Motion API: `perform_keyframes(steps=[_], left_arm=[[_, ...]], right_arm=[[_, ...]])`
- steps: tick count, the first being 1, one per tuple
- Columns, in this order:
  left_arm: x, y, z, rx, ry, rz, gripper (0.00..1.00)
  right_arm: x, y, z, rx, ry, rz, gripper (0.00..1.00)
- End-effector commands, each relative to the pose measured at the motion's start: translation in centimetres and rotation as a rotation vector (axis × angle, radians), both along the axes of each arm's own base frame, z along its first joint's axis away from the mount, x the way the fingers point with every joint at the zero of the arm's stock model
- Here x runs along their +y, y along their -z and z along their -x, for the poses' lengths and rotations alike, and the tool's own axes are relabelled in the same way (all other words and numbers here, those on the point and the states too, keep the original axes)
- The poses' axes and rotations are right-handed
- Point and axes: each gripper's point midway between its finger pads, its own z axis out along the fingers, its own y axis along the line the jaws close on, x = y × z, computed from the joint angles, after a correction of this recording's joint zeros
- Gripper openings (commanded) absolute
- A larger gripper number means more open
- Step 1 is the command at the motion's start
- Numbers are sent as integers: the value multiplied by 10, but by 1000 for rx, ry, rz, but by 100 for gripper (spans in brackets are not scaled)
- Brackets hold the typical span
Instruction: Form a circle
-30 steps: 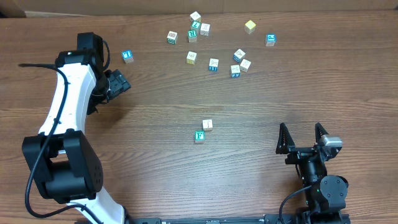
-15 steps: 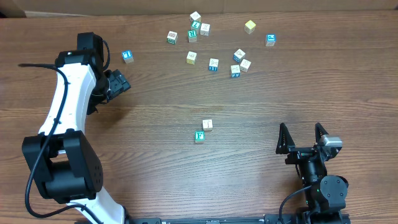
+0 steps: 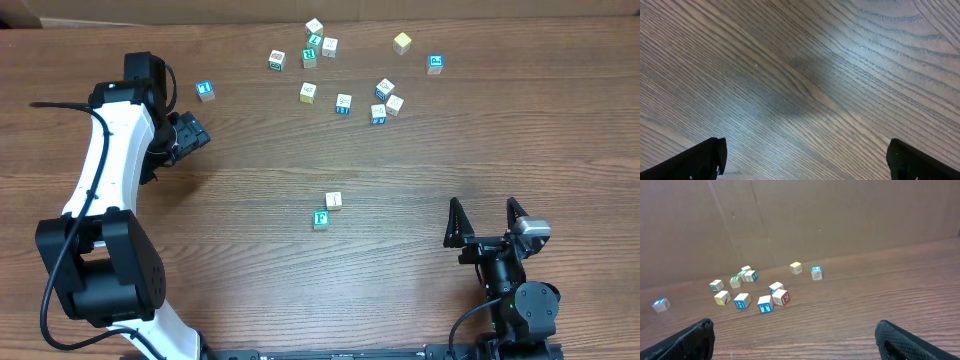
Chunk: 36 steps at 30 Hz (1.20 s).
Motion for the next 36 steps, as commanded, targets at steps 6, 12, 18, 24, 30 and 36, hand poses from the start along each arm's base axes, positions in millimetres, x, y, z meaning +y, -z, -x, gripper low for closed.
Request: perform_keyframes(steps=[6, 12, 18, 24, 30, 36], left_arm=[[3, -6, -6, -20, 9, -19, 100], [3, -6, -6, -20, 9, -19, 100], [3, -6, -6, -20, 9, -19, 100], [3, -6, -6, -20, 9, -19, 100], [3, -6, -6, -20, 9, -19, 100], [3, -6, -6, -22, 9, -19, 100]], right_arm=[[0, 1, 0, -6, -4, 14, 100], [0, 1, 0, -7, -4, 10, 100], [4, 1, 0, -1, -23, -49, 100], [17, -9, 4, -11, -101, -51, 100], [16, -48, 17, -22, -104, -33, 100], [17, -112, 31, -69, -113, -22, 100]])
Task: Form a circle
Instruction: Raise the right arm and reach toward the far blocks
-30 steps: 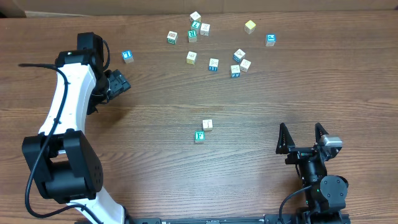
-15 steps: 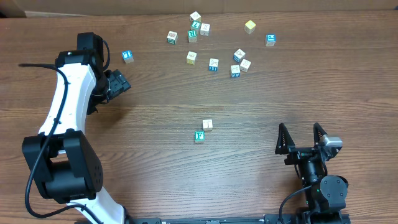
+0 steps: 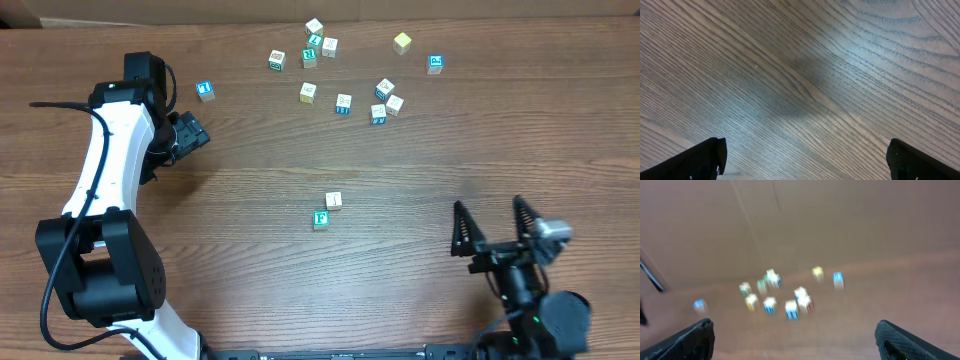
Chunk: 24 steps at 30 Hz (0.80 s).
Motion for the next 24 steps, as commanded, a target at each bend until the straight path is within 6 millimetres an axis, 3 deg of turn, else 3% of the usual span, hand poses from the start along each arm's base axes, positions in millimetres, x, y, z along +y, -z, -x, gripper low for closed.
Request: perform_keyframes(steps=[1, 11, 19, 24], left_arm=[[3, -6, -6, -19, 10, -16, 100], [3, -7, -7, -26, 10, -16, 100], [3, -7, -7, -26, 10, -16, 100], [3, -7, -7, -26, 10, -16, 100]], right_arm=[[3, -48, 8, -50, -25, 17, 100], [40, -150, 2, -7, -239, 20, 100], [71, -189, -26, 101, -433, 49, 100], [68, -213, -60, 224, -438, 21, 100]])
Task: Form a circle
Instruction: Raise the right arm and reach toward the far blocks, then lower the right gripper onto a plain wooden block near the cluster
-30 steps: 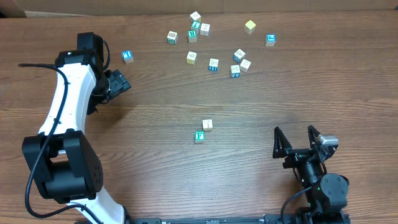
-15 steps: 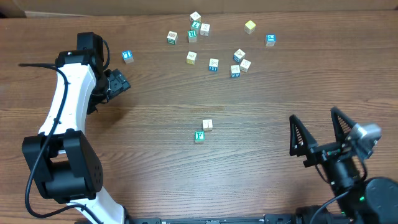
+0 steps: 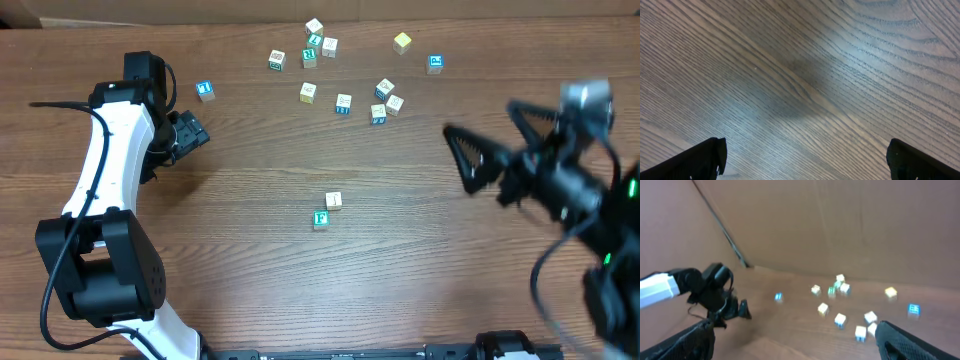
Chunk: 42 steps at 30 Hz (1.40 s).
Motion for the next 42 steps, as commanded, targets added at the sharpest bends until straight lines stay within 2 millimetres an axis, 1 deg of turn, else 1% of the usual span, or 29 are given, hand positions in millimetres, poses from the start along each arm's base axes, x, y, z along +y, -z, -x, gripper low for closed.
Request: perform_keyframes(steps=[1, 3, 5, 8, 13, 16, 20, 21, 23, 24, 25, 26, 28, 29, 35, 39, 42], left_arm=[[2, -6, -5, -18, 10, -15, 100], [2, -6, -5, -18, 10, -15, 100], [2, -6, -5, -18, 10, -15, 100], [2, -6, -5, -18, 10, -15, 100], [2, -6, -5, -18, 10, -15, 100], [2, -6, -5, -18, 10, -15, 100], [2, -6, -5, -18, 10, -15, 100], [2, -6, -5, -18, 10, -15, 100], [2, -6, -5, -18, 10, -15, 100], [2, -6, -5, -18, 10, -15, 100], [2, -6, -5, -18, 10, -15, 100], [2, -6, -5, -18, 10, -15, 100], [2, -6, -5, -18, 10, -15, 100], [2, -6, -5, -18, 10, -15, 100], [2, -6, -5, -18, 10, -15, 100], [2, -6, -5, -18, 10, -15, 100], [2, -6, -5, -18, 10, -15, 100]], right_arm=[[-1, -29, -18, 19, -35, 3, 100], [-9, -33, -34, 86, -14, -4, 100], [-18, -33, -48, 152, 3, -15, 100], [-31, -19, -74, 256, 38, -26, 100], [-39, 21, -119, 377, 52, -34, 100], [-42, 49, -140, 451, 53, -39, 100], [-42, 83, -158, 550, 49, -49, 100], [-42, 95, -161, 589, 48, -52, 96], [-42, 115, -164, 660, 50, -56, 75], [-43, 126, -166, 694, 52, -57, 62], [-43, 138, -169, 729, 51, -60, 42], [-43, 147, -171, 748, 51, -61, 27], [-43, 161, -173, 785, 52, -58, 6], [-43, 166, -174, 798, 53, -56, 4], [-38, 202, -183, 854, 110, 41, 4], [-28, 227, -192, 892, 179, 110, 4], [-18, 245, -204, 890, 246, 150, 4]])
